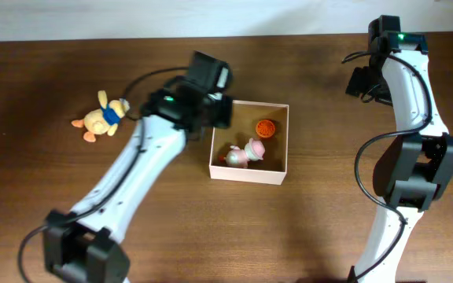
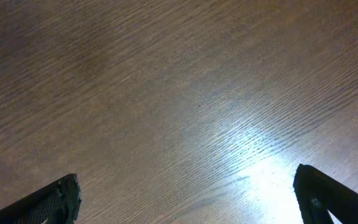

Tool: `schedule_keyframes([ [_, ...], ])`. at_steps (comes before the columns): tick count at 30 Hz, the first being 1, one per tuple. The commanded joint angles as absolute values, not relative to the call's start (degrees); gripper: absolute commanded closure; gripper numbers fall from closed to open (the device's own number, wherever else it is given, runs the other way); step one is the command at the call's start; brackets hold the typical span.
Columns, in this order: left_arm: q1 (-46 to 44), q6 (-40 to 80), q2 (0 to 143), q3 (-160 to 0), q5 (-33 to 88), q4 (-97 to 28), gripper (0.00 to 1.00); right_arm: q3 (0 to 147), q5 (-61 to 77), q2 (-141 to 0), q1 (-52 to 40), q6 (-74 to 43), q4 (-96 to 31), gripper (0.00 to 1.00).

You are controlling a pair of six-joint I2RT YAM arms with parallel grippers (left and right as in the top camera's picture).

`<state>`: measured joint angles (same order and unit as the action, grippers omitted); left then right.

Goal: Pack container
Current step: 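Carry the black fan toy over the white box and lower it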

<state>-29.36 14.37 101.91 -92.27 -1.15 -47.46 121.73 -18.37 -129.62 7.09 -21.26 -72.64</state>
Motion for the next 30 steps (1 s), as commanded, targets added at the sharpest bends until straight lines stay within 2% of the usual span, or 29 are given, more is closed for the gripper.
schedule_keyframes([
  [1,-31.55,13.15,105.93,-93.06,-3.05,-47.35,0.64,121.78,-18.46,-129.73,7.25,-22.17,-72.62,0.01],
  [9,-33.61,13.10,114.24,-93.06,-3.05,-46.50,0.68,121.78,-18.46,-129.73,7.25,-22.17,-72.60,0.01],
  [30,-36.03,10.37,117.45,-93.06,-2.81,-34.59,0.71,121.78,-18.46,-129.73,7.25,-22.17,-72.60,0.01],
])
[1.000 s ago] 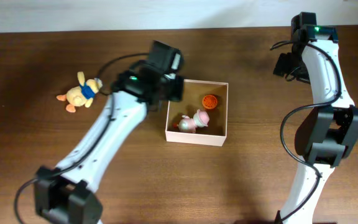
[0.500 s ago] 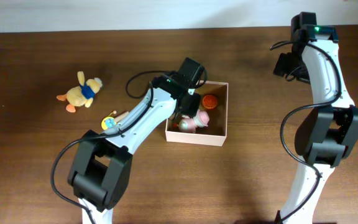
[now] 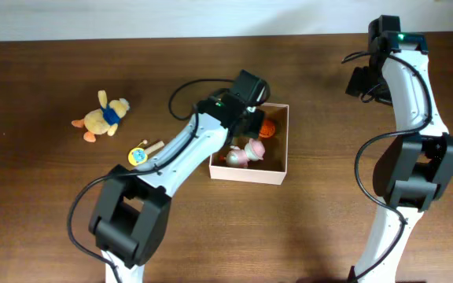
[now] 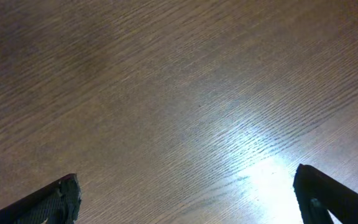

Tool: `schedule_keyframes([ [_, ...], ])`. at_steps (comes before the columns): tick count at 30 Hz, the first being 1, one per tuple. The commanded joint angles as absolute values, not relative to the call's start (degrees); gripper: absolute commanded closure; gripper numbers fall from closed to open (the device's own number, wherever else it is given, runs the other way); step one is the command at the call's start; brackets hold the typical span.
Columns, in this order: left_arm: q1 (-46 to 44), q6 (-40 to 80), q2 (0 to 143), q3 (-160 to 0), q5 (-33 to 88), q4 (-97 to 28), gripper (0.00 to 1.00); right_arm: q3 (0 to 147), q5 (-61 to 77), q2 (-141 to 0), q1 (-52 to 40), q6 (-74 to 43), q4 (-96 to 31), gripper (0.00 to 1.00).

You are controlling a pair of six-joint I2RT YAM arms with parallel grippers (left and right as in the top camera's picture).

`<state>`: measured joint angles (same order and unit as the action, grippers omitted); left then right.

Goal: Pack container
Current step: 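Carry the black fan toy over the white box and lower it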

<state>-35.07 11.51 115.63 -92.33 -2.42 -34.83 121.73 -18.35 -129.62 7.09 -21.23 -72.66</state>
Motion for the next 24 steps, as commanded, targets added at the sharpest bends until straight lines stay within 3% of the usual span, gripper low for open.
schedule_keyframes([
  [1,-36.23,10.37,117.80,-93.06,-2.83,-34.52,0.71,121.78,-18.46,-129.73,7.25,-22.17,-72.62,0.01],
  [24,-37.01,10.39,121.95,-93.06,-8.40,-34.68,0.73,121.78,-18.46,-129.73,7.25,-22.17,-72.60,0.01],
])
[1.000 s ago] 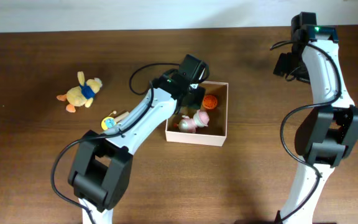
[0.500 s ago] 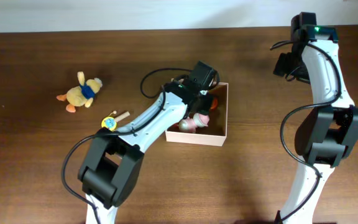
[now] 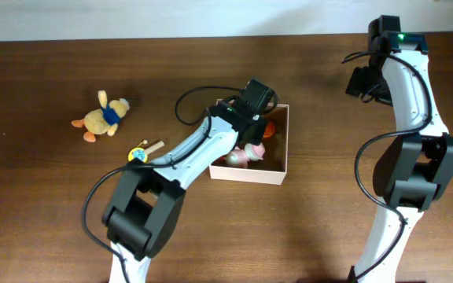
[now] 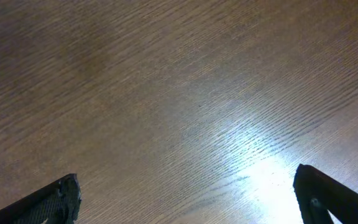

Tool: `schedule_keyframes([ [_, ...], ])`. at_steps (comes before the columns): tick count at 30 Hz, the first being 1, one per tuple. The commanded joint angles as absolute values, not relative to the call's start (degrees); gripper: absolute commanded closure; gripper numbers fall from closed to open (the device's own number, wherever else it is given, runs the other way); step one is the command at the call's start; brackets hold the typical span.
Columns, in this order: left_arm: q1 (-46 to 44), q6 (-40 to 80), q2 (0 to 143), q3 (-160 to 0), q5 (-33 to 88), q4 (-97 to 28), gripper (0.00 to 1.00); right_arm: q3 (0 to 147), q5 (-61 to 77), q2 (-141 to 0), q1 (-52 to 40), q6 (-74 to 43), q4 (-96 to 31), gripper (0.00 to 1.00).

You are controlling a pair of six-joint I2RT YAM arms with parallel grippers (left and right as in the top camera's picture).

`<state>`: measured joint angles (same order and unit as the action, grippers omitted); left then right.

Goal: Pack container
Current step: 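Carry the black fan toy over the white box and lower it, then open the left gripper to release the black fan toy in the box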

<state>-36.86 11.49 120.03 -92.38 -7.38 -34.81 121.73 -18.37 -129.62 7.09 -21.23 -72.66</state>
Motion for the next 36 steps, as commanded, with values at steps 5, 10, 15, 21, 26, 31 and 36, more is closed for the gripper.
schedule_keyframes([
  [5,-37.01,10.37,122.04,-93.06,-8.45,-34.41,0.73,121.78,-18.46,-129.73,7.25,-22.17,-72.60,0.01],
  [10,-36.97,10.37,122.04,-93.06,-8.47,-33.85,0.66,121.78,-18.46,-129.73,7.25,-22.17,-72.60,0.01],
  [15,-36.97,10.37,122.04,-93.06,-8.47,-33.23,0.33,121.78,-18.46,-129.73,7.25,-22.17,-72.60,0.01],
  [21,-36.97,10.37,122.04,-93.06,-8.47,-32.71,0.08,121.78,-18.46,-129.73,7.25,-22.17,-72.62,0.01],
  [26,-36.97,10.37,122.04,-93.06,-8.47,-32.56,0.07,121.78,-18.46,-129.73,7.25,-22.17,-72.60,0.01],
  [31,-36.97,10.37,122.04,-93.06,-8.47,-32.53,0.07,121.78,-18.46,-129.73,7.25,-22.17,-72.60,0.01],
  [36,-36.97,10.37,121.69,-94.24,-8.45,-33.47,0.07,121.78,-18.46,-129.73,7.25,-22.17,-72.62,0.01],
])
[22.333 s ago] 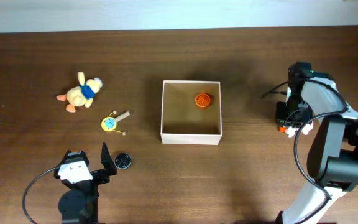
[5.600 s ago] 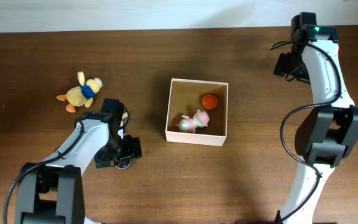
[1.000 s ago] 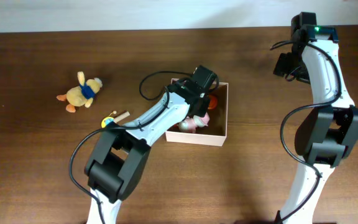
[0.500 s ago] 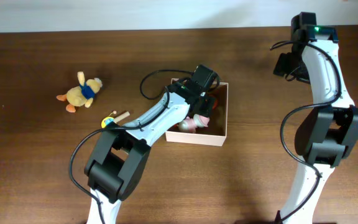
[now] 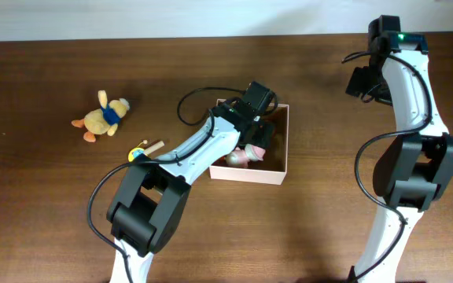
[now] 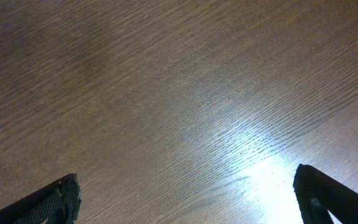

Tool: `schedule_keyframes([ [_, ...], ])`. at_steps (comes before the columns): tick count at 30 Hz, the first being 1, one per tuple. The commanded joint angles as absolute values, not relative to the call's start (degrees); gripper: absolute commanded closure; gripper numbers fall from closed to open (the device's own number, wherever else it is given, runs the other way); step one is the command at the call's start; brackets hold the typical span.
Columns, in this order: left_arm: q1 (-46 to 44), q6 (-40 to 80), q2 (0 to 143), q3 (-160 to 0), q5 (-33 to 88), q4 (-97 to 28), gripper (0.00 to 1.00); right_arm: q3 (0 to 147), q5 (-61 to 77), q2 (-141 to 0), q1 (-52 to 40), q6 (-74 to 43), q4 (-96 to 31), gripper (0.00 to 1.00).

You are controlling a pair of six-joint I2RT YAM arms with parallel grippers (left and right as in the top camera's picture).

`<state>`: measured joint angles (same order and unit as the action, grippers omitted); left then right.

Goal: Pack container
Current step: 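Open the left gripper to release the black fan toy in the box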

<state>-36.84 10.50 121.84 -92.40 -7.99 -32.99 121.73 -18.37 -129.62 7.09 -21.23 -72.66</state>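
Note:
A white open box point(image 5: 284, 145) stands mid-table. Inside it lies a pink and white toy point(image 5: 240, 157), partly under my left arm. My left gripper point(image 5: 259, 130) is down over the far half of the box; its fingers are hidden from above, so I cannot tell how the jaws stand or whether anything is between them. A yellow plush duck point(image 5: 101, 116) lies far left on the table. A small yellow and blue toy with a stick point(image 5: 141, 151) lies left of the box. My right gripper point(image 6: 188, 196) hangs open over bare wood at the far right point(image 5: 363, 82).
The brown wooden table point(image 5: 329, 220) has a pale wall along its far edge. My left arm's cable point(image 5: 191, 101) loops just left of the box. The right arm's base point(image 5: 411, 169) stands at the right side.
My left gripper has shifted slightly toward the middle of the box and now covers the orange thing that showed beside it. The right arm has not moved.
My left gripper was at the box's far left corner, with an orange thing and the pink toy showing inside. Then it was over the box's far part and the yellow and blue toy showed on the table. Now it hides the orange thing.

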Motion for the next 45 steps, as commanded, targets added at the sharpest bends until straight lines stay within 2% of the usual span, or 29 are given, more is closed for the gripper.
schedule_keyframes([
  [1,-36.97,10.37,121.47,-94.94,-8.45,-33.98,0.07,121.78,-18.46,-129.73,7.25,-22.17,-72.60,0.01],
  [13,-36.97,10.37,120.07,-106.76,-8.49,-47.99,0.07,121.78,-18.46,-129.73,7.25,-22.17,-72.62,0.01],
  [21,-36.97,10.37,120.09,-107.72,-8.95,-58.81,0.11,121.78,-18.46,-129.73,7.25,-22.17,-72.62,0.01],
  [28,-36.97,10.39,120.29,-107.61,-10.35,-60.47,0.46,121.78,-18.46,-129.73,7.25,-22.17,-72.62,0.01],
  [31,-36.97,10.39,121.08,-107.61,-10.31,-60.29,0.57,121.78,-18.46,-129.73,7.25,-22.17,-72.60,0.01],
  [45,-36.32,10.44,125.71,-105.89,-8.80,-61.63,0.68,121.78,-18.46,-129.73,7.25,-22.17,-72.62,0.01],
])
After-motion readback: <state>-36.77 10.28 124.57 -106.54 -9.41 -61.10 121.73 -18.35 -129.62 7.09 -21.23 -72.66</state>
